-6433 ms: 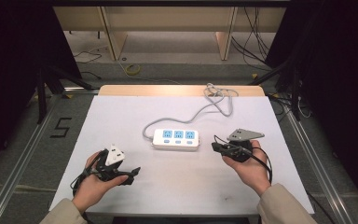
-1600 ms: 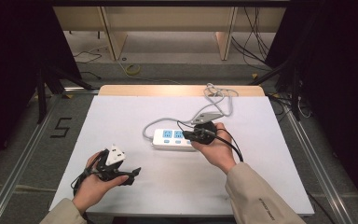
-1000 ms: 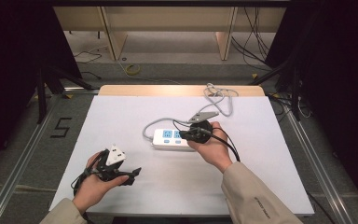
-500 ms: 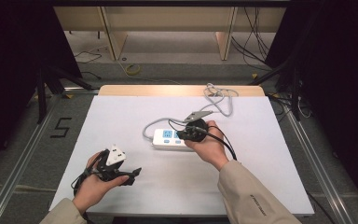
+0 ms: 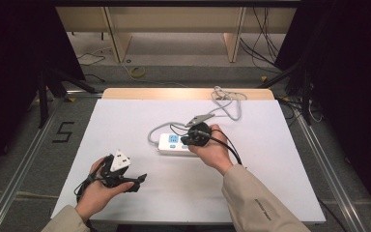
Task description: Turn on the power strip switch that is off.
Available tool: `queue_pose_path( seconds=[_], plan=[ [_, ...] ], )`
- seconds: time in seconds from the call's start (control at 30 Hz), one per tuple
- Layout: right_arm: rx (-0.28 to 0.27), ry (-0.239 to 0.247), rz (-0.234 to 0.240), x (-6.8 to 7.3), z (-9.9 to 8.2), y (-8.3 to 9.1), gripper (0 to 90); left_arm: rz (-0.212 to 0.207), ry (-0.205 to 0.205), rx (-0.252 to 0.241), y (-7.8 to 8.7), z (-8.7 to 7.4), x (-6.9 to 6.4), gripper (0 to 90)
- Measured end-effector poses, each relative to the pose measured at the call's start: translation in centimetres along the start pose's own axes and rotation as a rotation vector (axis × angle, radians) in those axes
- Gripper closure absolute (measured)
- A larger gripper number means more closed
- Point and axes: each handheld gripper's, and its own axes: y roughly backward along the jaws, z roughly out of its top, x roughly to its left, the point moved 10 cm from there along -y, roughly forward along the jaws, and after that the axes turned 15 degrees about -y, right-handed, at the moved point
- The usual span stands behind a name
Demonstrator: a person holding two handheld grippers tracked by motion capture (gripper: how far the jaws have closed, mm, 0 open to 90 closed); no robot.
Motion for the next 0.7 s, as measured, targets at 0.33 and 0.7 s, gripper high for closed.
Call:
queue_pose_path(
  seconds=[0.33,0.7],
  plan=[
    [0.023,0.006,-0.002,0.3,0.1,-0.6,90.0,-0.001,0.000,-0.003,0.0,0.0,0.0,16.5],
    [0.035,0.005,-0.003,0.6,0.3,-1.1,90.0,-0.002,-0.003,-0.003,0.0,0.1,0.0,16.5]
  ],
)
